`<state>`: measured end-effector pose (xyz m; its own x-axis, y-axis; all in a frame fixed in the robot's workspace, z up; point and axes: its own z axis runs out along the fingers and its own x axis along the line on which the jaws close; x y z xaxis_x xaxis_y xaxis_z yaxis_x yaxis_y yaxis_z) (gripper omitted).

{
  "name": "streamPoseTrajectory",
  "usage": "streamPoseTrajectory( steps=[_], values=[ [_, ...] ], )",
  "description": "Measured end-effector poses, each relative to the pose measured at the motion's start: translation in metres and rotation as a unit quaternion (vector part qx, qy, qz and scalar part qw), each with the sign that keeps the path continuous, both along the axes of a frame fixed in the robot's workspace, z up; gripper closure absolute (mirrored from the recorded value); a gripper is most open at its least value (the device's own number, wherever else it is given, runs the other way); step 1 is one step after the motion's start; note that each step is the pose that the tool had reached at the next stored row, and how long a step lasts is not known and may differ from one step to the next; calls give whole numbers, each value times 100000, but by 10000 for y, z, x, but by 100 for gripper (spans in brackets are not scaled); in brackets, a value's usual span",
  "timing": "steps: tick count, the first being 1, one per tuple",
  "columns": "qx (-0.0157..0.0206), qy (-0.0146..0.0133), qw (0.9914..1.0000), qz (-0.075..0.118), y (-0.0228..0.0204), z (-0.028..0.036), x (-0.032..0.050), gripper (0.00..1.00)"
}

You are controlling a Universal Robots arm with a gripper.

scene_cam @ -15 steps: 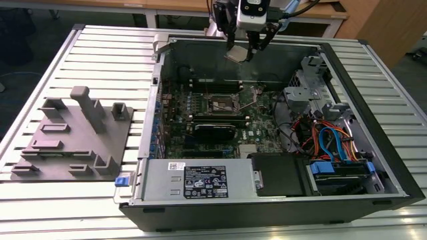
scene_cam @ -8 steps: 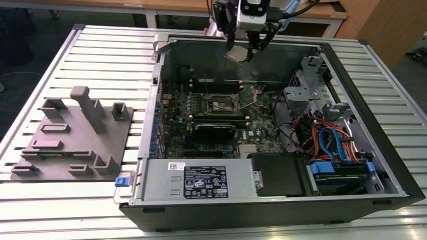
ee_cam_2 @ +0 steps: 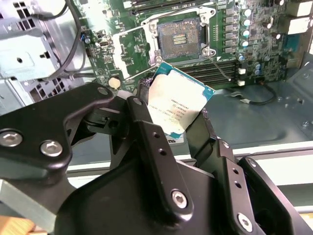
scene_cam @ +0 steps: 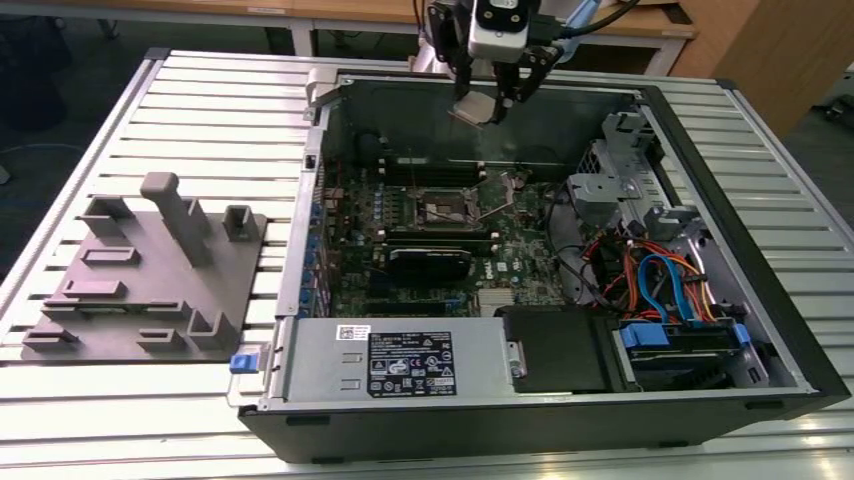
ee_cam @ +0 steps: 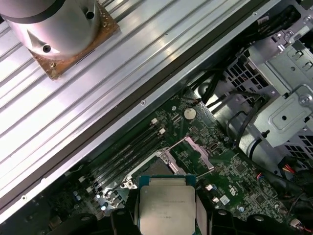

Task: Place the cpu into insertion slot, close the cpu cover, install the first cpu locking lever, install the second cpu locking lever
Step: 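Place the cpu into insertion slot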

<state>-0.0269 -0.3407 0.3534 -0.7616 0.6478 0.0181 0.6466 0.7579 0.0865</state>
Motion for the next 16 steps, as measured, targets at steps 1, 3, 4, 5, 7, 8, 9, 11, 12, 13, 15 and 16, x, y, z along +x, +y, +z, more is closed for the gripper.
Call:
streamPoseTrajectory(
  steps=[1,3,4,5,7,8,9,11,12,13,15,16],
  values=[
    [-5,1,99997,-713,0,0,0,46],
    [-2,2,99949,-3182,0,-3,0,46],
    [-4,0,99919,-4025,0,-5,0,46],
    [-10,1,99880,-4901,0,-6,0,46],
    [-19,2,99776,-6693,0,-9,0,46],
    [-21,0,99708,-7642,0,-11,0,46],
    [-30,0,99635,-8541,0,-12,0,46],
    [-44,2,99473,-10250,0,-13,0,46],
    [-41,6,99437,-10598,0,-14,0,46],
    [-45,7,99429,-10672,0,-14,0,46],
    [-40,3,99427,-10691,0,-14,0,46],
    [-41,3,99426,-10697,0,-14,0,46]
  ],
)
